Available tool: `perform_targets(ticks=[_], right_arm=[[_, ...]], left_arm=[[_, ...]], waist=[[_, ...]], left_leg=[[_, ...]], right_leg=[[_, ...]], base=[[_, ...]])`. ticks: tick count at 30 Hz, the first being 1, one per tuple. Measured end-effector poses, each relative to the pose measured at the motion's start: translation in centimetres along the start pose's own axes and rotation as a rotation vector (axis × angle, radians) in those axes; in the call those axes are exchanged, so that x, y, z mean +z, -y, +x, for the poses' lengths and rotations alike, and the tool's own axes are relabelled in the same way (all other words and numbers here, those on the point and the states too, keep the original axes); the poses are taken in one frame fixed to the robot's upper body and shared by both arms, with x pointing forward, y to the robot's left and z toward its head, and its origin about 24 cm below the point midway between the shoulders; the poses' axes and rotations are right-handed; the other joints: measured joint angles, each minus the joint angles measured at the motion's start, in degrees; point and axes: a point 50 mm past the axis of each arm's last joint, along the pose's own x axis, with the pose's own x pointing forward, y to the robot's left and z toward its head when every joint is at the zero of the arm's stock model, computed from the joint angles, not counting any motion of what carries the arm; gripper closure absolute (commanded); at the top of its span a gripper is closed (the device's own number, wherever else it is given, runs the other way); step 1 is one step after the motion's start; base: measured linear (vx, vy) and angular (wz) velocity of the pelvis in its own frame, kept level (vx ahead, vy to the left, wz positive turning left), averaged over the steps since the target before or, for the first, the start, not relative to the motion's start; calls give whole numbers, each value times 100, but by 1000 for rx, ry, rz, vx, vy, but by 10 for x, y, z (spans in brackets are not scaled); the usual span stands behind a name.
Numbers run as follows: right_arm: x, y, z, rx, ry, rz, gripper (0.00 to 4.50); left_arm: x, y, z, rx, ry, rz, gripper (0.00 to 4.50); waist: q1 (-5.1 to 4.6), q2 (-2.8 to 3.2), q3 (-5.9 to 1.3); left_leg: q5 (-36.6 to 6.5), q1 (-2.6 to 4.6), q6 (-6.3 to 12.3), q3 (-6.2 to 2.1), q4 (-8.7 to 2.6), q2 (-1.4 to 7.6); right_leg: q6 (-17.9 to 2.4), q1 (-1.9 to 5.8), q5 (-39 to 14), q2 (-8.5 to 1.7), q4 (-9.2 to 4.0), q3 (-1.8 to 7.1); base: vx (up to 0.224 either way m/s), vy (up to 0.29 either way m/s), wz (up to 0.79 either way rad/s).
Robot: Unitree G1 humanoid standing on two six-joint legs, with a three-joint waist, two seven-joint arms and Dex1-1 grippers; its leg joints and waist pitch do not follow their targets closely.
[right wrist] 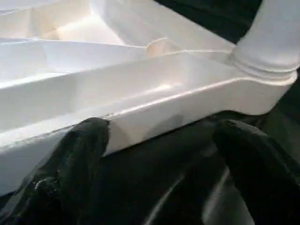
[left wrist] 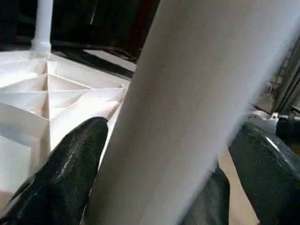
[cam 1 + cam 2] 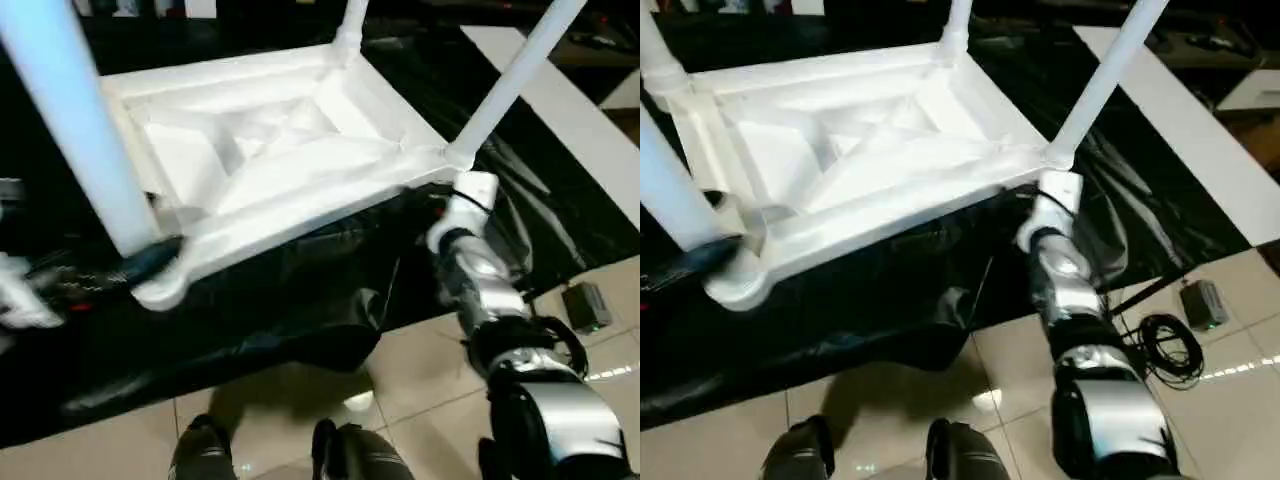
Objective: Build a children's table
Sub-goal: Rotate table base
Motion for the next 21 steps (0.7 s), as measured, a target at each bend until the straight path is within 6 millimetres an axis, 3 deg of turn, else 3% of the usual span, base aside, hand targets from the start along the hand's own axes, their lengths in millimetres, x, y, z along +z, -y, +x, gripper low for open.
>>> perform_targets(ticks=[9, 11, 14, 21], right_arm=[[-7, -32, 4, 163, -66, 7, 32], [-9, -37, 4, 196, -75, 1, 32], [-12, -63, 4, 300, -83, 5, 32], [-14, -68, 3, 348, -92, -8, 32]], left_arm=[[-11, 6, 37, -17, 9, -51, 2], [-12, 6, 46, 13, 30, -56, 2], [-8, -6, 66, 164, 126, -29, 2], [-16, -1, 67, 151, 73, -92, 2]], waist=[[-4, -34, -26], [13, -34, -26], [7, -34, -26], [8, -34, -27]], left_leg=[[2, -2, -1, -6, 15, 0], [2, -7, -1, -11, 19, 1], [7, -11, -1, -23, 28, 2], [6, -16, 1, -25, 28, 1]], right_leg=[[-4, 3, 6, 2, 8, -2], [-5, 3, 8, 2, 8, -4], [-3, 4, 27, 0, 5, -5], [-5, 0, 27, 1, 4, -10]], base=[[0, 0, 0], [0, 0, 0], [0, 0, 0], [0, 0, 0]])
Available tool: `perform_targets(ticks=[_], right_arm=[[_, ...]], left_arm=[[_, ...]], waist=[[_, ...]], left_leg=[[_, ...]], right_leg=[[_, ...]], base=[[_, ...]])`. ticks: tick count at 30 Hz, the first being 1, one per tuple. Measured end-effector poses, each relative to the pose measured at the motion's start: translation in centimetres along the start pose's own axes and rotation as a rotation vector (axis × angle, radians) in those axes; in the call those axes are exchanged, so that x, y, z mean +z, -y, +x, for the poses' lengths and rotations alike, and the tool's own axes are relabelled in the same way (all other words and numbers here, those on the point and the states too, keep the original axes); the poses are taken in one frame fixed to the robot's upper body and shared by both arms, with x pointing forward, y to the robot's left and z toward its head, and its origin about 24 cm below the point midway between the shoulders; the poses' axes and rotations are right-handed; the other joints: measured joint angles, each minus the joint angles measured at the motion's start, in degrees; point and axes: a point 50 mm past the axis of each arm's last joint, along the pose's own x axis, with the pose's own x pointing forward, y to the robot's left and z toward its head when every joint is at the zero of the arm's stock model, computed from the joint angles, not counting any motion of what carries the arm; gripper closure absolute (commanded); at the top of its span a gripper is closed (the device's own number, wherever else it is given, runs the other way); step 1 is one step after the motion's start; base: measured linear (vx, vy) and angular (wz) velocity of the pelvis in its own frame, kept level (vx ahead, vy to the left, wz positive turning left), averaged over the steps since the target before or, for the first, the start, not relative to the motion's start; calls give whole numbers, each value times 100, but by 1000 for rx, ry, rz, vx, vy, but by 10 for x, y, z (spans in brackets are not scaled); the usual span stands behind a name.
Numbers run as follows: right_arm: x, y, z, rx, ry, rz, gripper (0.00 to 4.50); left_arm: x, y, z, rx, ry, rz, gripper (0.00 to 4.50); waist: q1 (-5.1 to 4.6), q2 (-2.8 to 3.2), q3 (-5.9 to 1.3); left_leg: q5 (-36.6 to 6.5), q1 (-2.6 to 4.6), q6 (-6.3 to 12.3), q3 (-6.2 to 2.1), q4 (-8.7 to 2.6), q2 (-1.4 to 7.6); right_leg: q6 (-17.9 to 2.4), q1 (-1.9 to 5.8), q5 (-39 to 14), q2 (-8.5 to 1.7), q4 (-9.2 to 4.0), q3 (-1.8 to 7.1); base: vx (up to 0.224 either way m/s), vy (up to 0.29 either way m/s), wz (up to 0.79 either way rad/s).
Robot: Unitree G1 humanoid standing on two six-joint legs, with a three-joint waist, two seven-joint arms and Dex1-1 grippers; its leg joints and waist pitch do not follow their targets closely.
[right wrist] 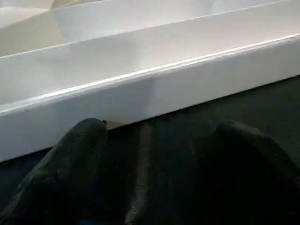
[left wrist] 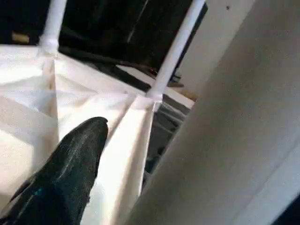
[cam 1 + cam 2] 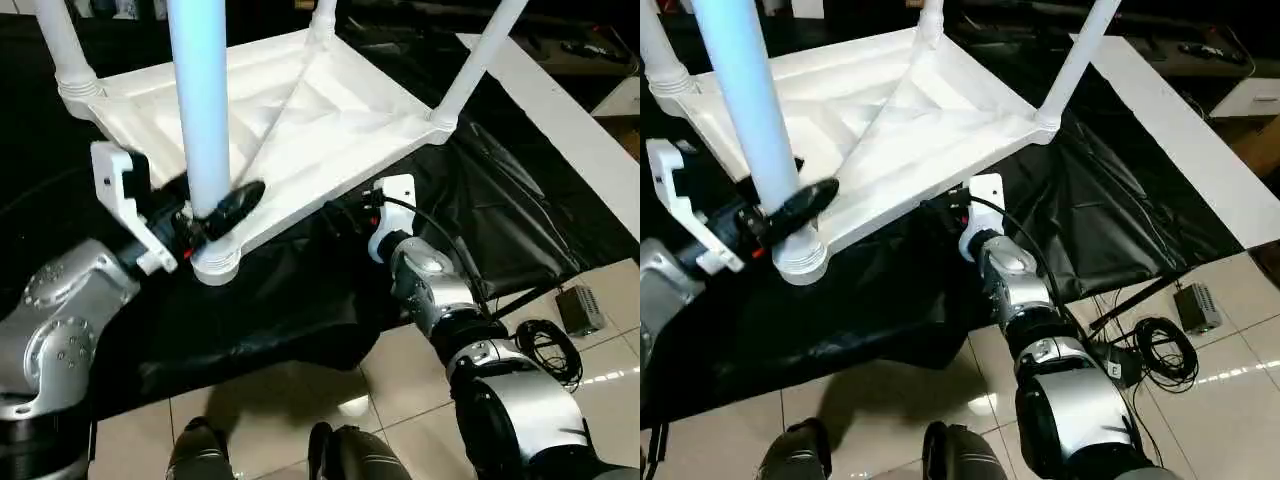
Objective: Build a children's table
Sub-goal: Rotate table base
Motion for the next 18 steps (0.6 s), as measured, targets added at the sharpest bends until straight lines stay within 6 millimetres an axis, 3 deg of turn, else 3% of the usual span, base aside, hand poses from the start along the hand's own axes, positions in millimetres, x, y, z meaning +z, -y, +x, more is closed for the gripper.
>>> perform_targets(ticks=[11, 18], right_arm=[[-4, 0, -2, 55, -19, -16, 32], [-6, -1, -4, 98, -26, -23, 32]], left_arm=[[-11, 27, 3, -177, -148, 67, 2], [-12, 54, 16, -335, -151, 66, 2]], waist=[[-28, 3, 2], [-49, 3, 2]], left_leg=[[1, 3, -1, -2, 1, 1], [1, 7, -1, -2, 0, 6]], right_leg=[[0, 0, 0, 4, 0, -1], [-1, 0, 0, 20, 0, -1]], base=[[0, 0, 0], [0, 0, 0]])
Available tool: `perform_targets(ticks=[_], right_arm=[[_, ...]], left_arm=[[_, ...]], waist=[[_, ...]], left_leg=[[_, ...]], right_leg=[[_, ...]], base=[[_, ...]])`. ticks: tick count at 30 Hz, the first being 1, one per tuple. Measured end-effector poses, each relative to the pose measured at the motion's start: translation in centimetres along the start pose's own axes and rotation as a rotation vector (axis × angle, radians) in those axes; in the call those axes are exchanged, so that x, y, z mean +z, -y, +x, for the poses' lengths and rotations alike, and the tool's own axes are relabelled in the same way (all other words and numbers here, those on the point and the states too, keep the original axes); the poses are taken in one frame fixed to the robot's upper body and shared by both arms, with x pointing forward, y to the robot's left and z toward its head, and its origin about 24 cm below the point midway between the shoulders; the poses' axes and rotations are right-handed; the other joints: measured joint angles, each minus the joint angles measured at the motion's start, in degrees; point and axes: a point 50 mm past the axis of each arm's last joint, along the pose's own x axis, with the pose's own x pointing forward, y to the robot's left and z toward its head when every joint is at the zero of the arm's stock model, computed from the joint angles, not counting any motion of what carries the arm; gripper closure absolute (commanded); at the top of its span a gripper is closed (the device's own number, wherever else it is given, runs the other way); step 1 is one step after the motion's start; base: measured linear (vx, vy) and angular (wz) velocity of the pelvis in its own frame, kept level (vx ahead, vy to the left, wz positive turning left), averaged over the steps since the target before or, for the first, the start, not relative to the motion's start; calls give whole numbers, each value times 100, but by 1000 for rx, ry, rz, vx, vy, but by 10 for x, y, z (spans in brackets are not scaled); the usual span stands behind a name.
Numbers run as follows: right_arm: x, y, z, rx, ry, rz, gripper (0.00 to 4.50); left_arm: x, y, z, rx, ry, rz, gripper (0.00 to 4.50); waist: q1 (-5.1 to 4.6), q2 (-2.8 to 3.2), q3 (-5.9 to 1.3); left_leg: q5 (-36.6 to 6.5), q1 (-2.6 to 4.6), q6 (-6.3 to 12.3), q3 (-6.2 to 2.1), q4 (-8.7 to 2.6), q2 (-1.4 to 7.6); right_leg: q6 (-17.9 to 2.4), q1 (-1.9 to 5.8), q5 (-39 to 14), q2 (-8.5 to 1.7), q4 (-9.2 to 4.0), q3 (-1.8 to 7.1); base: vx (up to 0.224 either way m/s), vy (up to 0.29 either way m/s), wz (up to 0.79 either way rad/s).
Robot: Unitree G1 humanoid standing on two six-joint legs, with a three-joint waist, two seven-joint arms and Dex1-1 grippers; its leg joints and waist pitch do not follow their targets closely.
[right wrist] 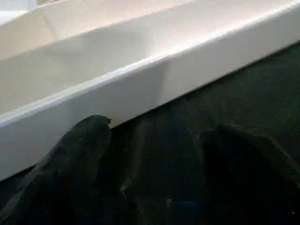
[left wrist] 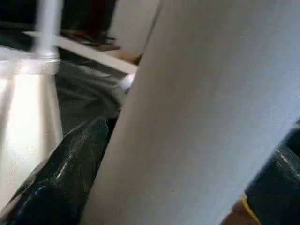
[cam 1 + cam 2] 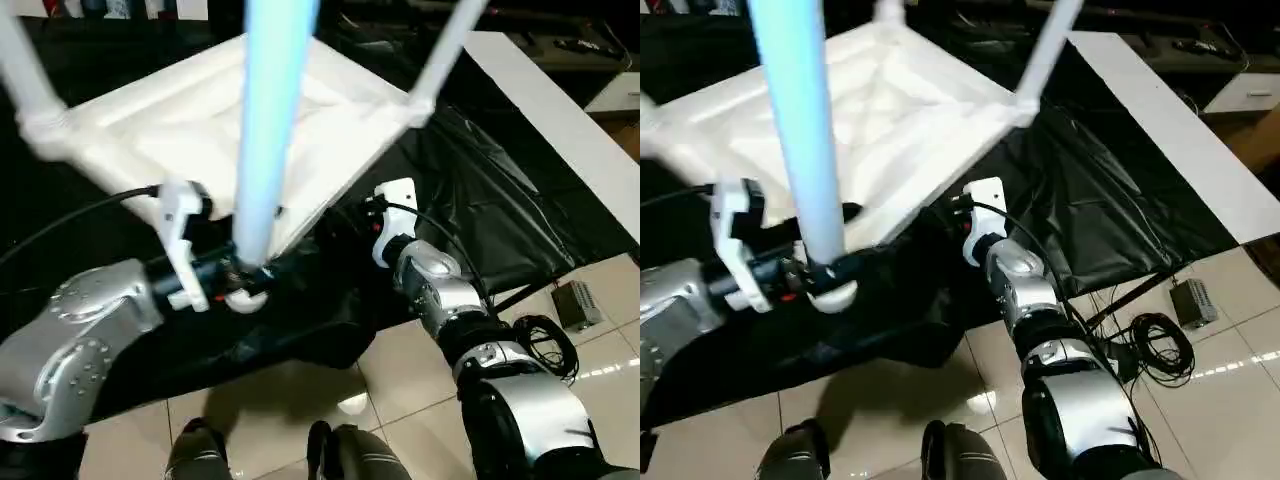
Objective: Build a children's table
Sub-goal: Rotate table base
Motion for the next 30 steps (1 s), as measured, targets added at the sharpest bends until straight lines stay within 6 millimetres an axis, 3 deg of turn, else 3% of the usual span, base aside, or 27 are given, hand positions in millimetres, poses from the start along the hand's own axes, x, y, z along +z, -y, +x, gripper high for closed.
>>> perform_targets(ticks=[8, 12, 21, 30], right_arm=[[0, 0, -1, 15, -3, -14, 32], [0, -5, 1, 40, -1, -10, 32], [0, -9, 3, 29, -8, -44, 32], [18, 21, -11, 25, 28, -103, 32]], left_arm=[[0, 19, 37, -150, 24, 1, 2], [-2, 18, 50, -152, 12, 15, 2], [-11, -5, 64, 2, -79, 130, 2], [-18, -26, 68, 136, -143, 259, 2]], waist=[[16, 0, -1], [6, 4, -3], [42, 29, -13], [47, 127, -51]], left_leg=[[1, 1, -1, 0, 2, 3], [1, 4, -1, 0, 1, 3], [1, 1, -2, -2, 2, 5], [6, 4, -8, -6, 5, 3]], right_leg=[[-2, 0, 1, 4, 1, 2], [-2, 0, 1, 6, 1, 4], [-2, 1, 2, 9, 0, 4], [-15, 3, 13, 8, 1, 4]], base=[[0, 0, 0], [0, 0, 0], [0, 0, 0], [0, 0, 0]])
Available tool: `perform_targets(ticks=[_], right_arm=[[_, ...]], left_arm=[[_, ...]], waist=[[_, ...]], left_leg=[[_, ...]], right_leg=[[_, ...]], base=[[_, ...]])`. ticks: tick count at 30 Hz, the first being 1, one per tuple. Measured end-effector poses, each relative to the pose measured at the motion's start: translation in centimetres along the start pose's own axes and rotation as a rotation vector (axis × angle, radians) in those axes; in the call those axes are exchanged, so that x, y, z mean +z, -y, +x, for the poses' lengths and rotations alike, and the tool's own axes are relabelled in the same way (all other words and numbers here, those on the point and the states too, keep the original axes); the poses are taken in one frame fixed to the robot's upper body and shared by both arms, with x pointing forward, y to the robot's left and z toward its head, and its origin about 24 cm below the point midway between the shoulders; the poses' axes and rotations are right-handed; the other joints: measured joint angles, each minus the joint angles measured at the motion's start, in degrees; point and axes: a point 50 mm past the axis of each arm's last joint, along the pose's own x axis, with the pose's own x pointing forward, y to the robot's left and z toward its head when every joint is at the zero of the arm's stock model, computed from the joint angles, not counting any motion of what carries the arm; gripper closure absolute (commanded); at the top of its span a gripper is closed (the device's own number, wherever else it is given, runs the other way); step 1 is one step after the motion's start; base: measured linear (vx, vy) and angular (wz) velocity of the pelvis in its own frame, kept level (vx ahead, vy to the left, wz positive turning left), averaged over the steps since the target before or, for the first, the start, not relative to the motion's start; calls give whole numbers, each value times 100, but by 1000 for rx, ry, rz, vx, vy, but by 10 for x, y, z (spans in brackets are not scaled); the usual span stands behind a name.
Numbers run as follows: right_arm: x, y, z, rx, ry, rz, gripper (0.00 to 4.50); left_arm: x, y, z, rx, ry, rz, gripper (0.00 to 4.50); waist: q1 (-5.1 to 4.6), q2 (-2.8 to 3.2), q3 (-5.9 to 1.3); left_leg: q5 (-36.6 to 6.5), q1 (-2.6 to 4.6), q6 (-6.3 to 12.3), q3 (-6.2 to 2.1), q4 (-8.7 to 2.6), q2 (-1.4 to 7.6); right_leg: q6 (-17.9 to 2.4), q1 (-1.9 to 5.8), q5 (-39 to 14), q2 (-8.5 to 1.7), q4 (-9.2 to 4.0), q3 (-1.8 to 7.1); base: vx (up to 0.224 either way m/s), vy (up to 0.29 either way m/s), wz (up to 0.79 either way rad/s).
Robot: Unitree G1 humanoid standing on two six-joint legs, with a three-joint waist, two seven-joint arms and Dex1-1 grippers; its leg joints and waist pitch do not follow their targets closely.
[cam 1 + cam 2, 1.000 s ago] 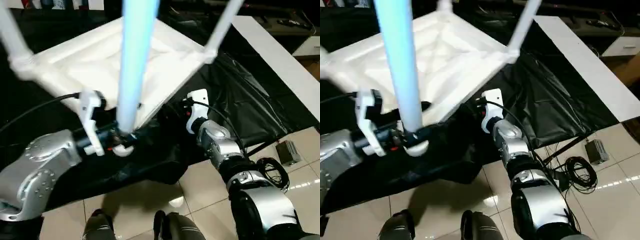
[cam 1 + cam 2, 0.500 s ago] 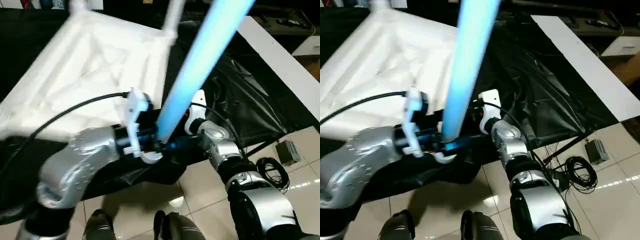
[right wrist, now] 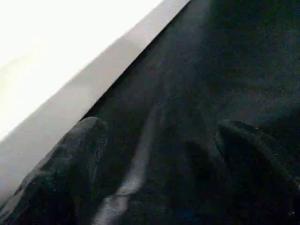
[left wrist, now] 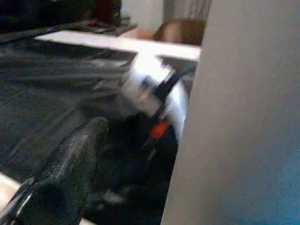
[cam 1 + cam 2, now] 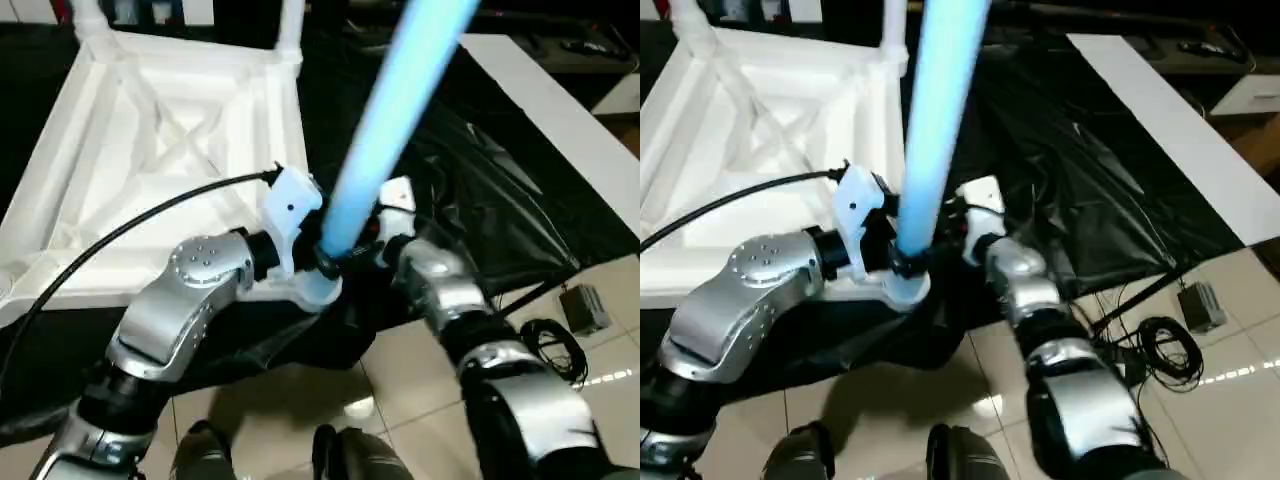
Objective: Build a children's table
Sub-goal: Rotate table base
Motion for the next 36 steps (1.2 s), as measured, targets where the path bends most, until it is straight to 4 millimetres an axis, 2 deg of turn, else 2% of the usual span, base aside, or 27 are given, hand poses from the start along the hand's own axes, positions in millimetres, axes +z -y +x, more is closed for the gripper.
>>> perform_targets(ticks=[3, 8, 14, 16, 19, 23, 29, 30, 32, 33, 36], right_arm=[[4, 8, -6, 7, 16, -27, 32], [7, 19, -22, 52, 27, -55, 32], [16, 24, -37, 132, 41, -82, 32], [15, 25, -44, 171, 21, -99, 32], [14, 25, -53, 228, -12, -130, 32], [14, 24, -72, 332, -79, -206, 32], [19, 17, -91, 468, -161, -291, 32], [20, 14, -93, 488, -168, -300, 32], [25, 9, -94, 525, -167, -312, 32], [26, 6, -93, 536, -163, -316, 32], [28, 3, -95, 546, -167, -319, 32]], left_arm=[[-1, -1, 5, 15, 12, 7, 2], [4, -5, 12, 29, 80, -23, 2], [9, -5, 2, -72, 202, -129, 2], [7, -4, -4, -95, 238, -155, 2], [-1, -11, -16, -129, 174, -115, 2], [-24, -25, -42, -177, -43, 47, 2], [-44, -39, -66, -226, -284, 158, 2], [-46, -42, -67, -220, -306, 165, 19], [-49, -49, -68, -204, -350, 184, 19], [-48, -51, -68, -200, -358, 193, 42], [-49, -54, -65, -205, -373, 231, 68]], waist=[[14, 7, -3], [55, 165, -36], [83, 294, -101], [116, 311, -108], [127, 331, -117], [133, 420, -166], [145, 426, -170], [148, 426, -171], [149, 425, -172], [149, 423, -175], [159, 428, -193]], left_leg=[[1, -1, -2, -4, 0, 1], [2, -8, 3, -6, 3, -3], [1, -5, 4, -10, -2, 2], [1, -4, 4, -12, -3, 4], [2, 1, 2, -17, -2, 10], [1, 13, 2, -17, -4, 8], [2, 21, 1, -20, -4, 14], [2, 24, 1, -20, -4, 14], [2, 29, 1, -20, -3, 14], [2, 34, 1, -20, -3, 14], [2, 41, 1, -24, 0, 14]], right_leg=[[-2, 0, 1, 4, 0, -2], [-9, -1, 5, 5, -6, 0], [-9, -1, 4, 18, -12, 2], [-10, -1, 4, 21, -12, 1], [-13, -1, 6, 31, -11, 3], [-10, 7, 4, 32, -16, 11], [-12, 12, 5, 40, -14, 11], [-12, 15, 5, 40, -14, 12], [-13, 21, 6, 41, -14, 11], [-13, 26, 6, 41, -14, 11], [-13, 39, 6, 40, -17, 10]], base=[[0, 0, 0], [0, 0, 0], [0, 0, 0], [0, 0, 0], [0, 0, 0], [0, 0, 0], [0, 0, 0], [0, 0, 0], [0, 0, 0], [0, 0, 0], [0, 0, 0]])
